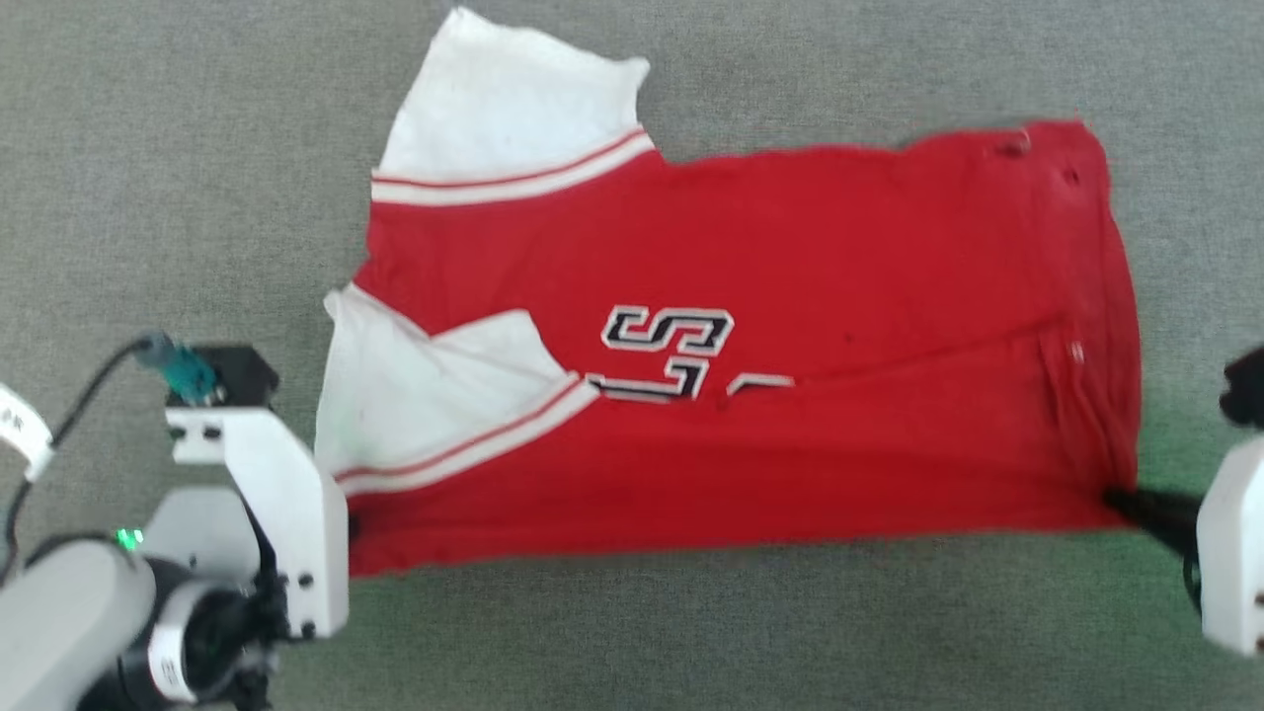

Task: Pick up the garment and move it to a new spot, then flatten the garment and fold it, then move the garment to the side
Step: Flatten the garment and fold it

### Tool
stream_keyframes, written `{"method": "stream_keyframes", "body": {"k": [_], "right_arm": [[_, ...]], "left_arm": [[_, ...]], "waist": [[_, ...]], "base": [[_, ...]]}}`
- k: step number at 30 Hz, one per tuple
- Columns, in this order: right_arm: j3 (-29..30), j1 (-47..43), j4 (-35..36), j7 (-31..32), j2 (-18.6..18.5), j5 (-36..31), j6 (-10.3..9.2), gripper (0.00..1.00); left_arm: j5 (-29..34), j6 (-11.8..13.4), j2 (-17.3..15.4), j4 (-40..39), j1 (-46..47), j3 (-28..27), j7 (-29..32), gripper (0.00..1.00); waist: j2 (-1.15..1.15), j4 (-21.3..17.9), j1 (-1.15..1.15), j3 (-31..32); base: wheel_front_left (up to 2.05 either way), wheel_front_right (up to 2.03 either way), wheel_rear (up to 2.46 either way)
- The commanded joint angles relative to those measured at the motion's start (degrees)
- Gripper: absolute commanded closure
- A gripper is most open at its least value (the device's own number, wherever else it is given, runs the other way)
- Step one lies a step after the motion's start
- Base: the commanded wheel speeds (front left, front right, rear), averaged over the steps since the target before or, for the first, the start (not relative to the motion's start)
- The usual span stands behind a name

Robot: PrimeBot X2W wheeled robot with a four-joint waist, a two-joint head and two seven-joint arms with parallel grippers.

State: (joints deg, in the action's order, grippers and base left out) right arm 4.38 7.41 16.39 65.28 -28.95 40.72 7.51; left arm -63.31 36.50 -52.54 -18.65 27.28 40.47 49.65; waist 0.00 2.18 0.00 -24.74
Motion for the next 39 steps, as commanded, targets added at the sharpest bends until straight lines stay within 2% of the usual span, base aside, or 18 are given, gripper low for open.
{"method": "stream_keyframes", "body": {"k": [1, 4, 7, 8, 9, 10, 11, 14, 20, 23, 25, 27, 30, 32, 33, 34, 37, 39], "right_arm": [[0.79, -1.65, 0.56, 0.74, 0.52, -0.09, -0.04, 1.00], [1.73, -4.75, 1.38, 0.61, 2.42, -0.89, -0.04, 1.00], [0.62, -6.03, 0.54, -0.80, 3.78, -2.58, -0.04, 1.00], [-0.19, -5.96, 0.09, -1.71, 4.28, -2.74, -0.03, 1.00], [-1.09, -5.54, -0.19, -3.02, 4.37, -3.31, -0.02, 0.80], [-2.06, -5.05, -0.52, -4.41, 4.13, -3.53, -0.02, 0.56], [-2.74, -4.80, -1.13, -5.52, 4.29, -3.32, -0.02, 0.00], [-3.55, -4.28, -2.03, -8.31, 4.47, -2.92, -0.03, 0.00], [-2.08, -2.96, 0.59, -15.25, 5.52, -3.79, -0.03, 0.00], [-1.54, -2.03, 2.76, -20.76, 6.91, -5.16, -0.03, 0.00], [-1.25, -1.10, 3.61, -25.01, 8.21, -6.50, -0.02, 0.00], [-1.59, -0.43, 4.08, -27.35, 8.78, -7.28, -0.02, 0.00], [-1.98, 1.67, 3.96, -34.42, 11.05, -9.76, -0.02, 0.00], [-2.81, 3.28, 3.25, -39.10, 12.47, -11.22, -0.03, 0.00], [-3.59, 4.75, 1.95, -43.42, 13.79, -12.74, -0.03, 0.00], [-3.90, 5.32, 1.22, -45.40, 14.31, -13.23, -0.03, 0.00], [-5.50, 7.06, -0.76, -49.95, 15.65, -13.81, -0.03, 0.00], [-6.17, 7.88, -2.08, -52.00, 16.07, -13.84, -0.03, 0.00]], "left_arm": [[0.00, 0.73, -0.52, -0.47, -1.56, 0.06, -0.52, 1.00], [-0.35, 1.58, -0.53, -0.42, -4.29, 0.52, -1.48, 1.00], [-1.54, 1.07, 0.92, 1.64, -5.75, 0.47, -2.31, 1.00], [-1.68, 0.70, 1.21, 2.46, -5.86, 0.37, -2.69, 0.80], [-1.62, 0.28, 1.33, 3.23, -5.89, 0.42, -2.90, 0.47], [-1.61, -0.09, 1.47, 4.01, -5.68, 0.36, -3.22, 0.00], [-1.61, -0.41, 1.43, 4.51, -5.27, 0.13, -3.37, 0.00], [-1.17, -1.06, 0.22, 4.24, -3.65, -0.76, -3.03, 0.00], [0.19, -0.51, -5.21, 1.56, 0.65, -4.04, -1.63, 0.00], [1.53, -1.79, -7.06, 1.39, 4.03, -5.50, -1.28, 0.00], [2.61, -3.49, -7.79, 2.32, 6.97, -6.04, -1.51, 0.00], [3.01, -4.40, -7.70, 3.23, 8.51, -6.32, -1.61, 0.00], [4.67, -7.27, -6.52, 7.12, 13.50, -6.60, -1.54, 0.00], [5.94, -9.78, -5.87, 10.15, 17.15, -6.10, -0.92, 0.00], [6.56, -12.07, -4.45, 13.89, 21.00, -5.85, -0.56, 0.00], [7.35, -13.31, -3.78, 15.66, 22.85, -5.39, -0.37, 0.00], [9.08, -15.58, -1.63, 21.86, 28.25, -4.70, 0.47, 0.00], [9.35, -16.21, -0.07, 25.61, 31.22, -4.11, 1.49, 0.00]], "waist": [[0.00, 0.06, 0.00, -0.09], [0.00, 0.12, 0.00, -0.18], [0.00, -0.04, 0.00, -0.04], [0.00, -0.15, 0.00, 0.03], [0.00, -0.25, 0.00, 0.10], [0.00, -0.34, 0.00, 0.18], [0.00, -0.55, 0.00, 0.33], [0.00, -1.17, 0.00, 0.83], [0.00, -3.41, 0.00, 1.58], [0.00, -5.14, 0.00, 1.55], [0.00, -6.45, 0.00, 1.30], [0.00, -7.18, 0.00, 1.08], [0.00, -9.44, 0.00, 0.31], [0.00, -11.17, 0.00, -0.45], [0.00, -12.86, 0.00, -1.30], [0.00, -13.58, 0.00, -1.70], [0.00, -15.88, 0.00, -3.31], [0.00, -17.25, 0.00, -4.33]], "base": [[0.00, 0.00, 0.00], [0.00, 0.00, 0.00], [0.00, 0.00, 0.00], [0.00, 0.00, 0.00], [0.00, 0.00, 0.00], [0.00, 0.00, 0.00], [0.00, 0.00, 0.00], [0.00, 0.00, 0.00], [0.00, 0.00, 0.00], [0.00, 0.00, 0.00], [0.00, 0.00, 0.00], [0.00, 0.00, 0.00], [0.00, 0.00, 0.00], [0.00, 0.00, 0.00], [0.00, 0.00, 0.00], [0.00, 0.00, 0.00], [0.00, 0.00, 0.00], [0.00, 0.00, 0.00]]}}
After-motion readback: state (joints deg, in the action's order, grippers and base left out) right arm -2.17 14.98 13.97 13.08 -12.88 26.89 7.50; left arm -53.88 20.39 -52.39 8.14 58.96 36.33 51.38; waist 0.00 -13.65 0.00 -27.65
